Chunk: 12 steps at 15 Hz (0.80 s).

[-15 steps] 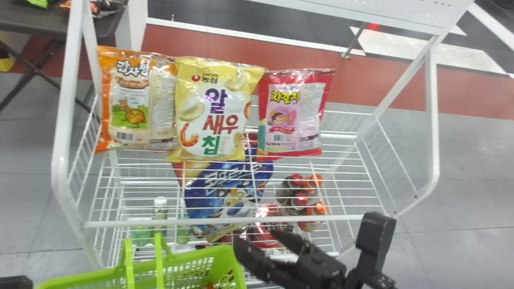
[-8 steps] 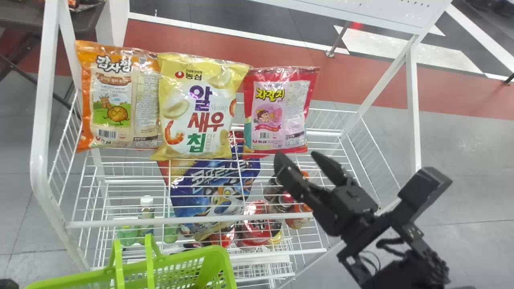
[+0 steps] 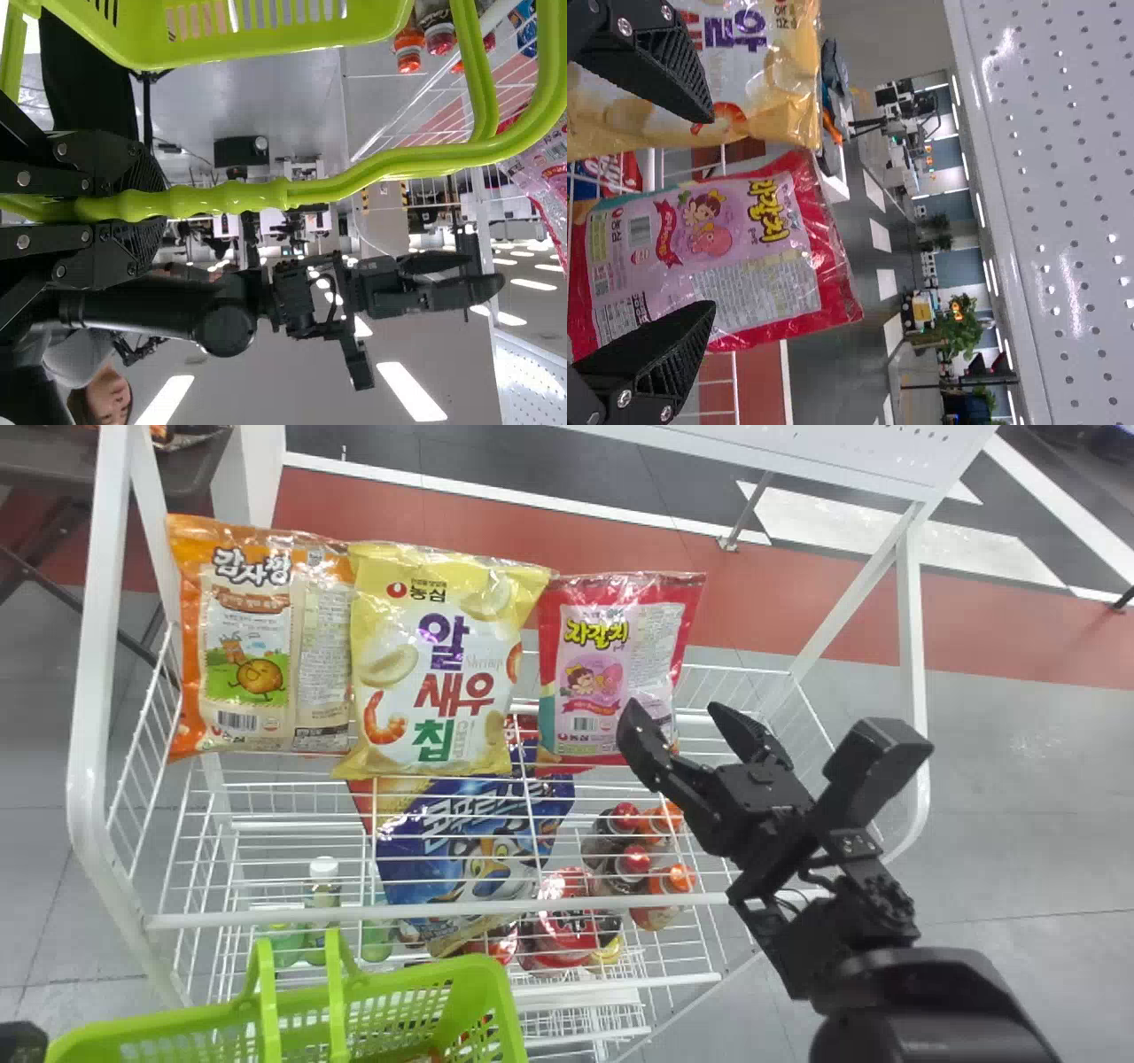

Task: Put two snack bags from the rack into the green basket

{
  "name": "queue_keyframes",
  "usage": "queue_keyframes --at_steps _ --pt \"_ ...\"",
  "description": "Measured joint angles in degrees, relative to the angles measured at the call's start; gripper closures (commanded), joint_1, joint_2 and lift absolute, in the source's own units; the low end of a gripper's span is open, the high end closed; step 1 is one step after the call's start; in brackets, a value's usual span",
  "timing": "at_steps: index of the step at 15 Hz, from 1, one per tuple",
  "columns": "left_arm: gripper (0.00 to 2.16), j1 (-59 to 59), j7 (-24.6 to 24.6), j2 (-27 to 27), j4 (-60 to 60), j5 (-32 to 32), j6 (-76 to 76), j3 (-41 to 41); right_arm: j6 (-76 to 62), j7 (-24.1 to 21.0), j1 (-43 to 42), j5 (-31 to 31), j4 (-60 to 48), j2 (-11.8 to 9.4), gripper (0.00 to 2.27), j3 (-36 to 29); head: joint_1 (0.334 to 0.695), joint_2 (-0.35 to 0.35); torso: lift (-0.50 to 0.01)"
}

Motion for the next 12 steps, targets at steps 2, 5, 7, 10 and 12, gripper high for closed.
queue_keyframes --at_steps 2,5,7,10,12 --pt "1.37 -0.24 0.07 0.41 0.21 0.19 0.00 0.09 0.81 0.03 -3.77 2.19 4.07 0.00 0.07 0.08 0.695 -0.350 -0.005" --pt "1.37 -0.72 -0.01 1.18 0.66 0.48 0.00 0.24 1.08 0.07 -8.26 4.91 9.09 -0.03 0.08 1.07 0.695 -0.350 -0.005" --pt "1.37 -1.14 -0.02 1.31 1.12 0.57 0.00 0.22 1.11 0.04 -10.84 7.02 11.30 -0.03 0.08 2.41 0.695 -0.350 -0.005" --pt "1.37 -2.29 -0.02 1.32 2.62 0.58 0.00 -0.41 1.94 -0.02 -14.86 10.21 14.73 0.02 0.12 4.17 0.695 -0.350 -0.005" --pt "1.37 -3.11 -0.02 1.32 3.83 0.58 0.00 -0.72 2.96 -0.05 -17.22 12.29 17.22 0.03 0.20 5.23 0.695 -0.350 -0.005"
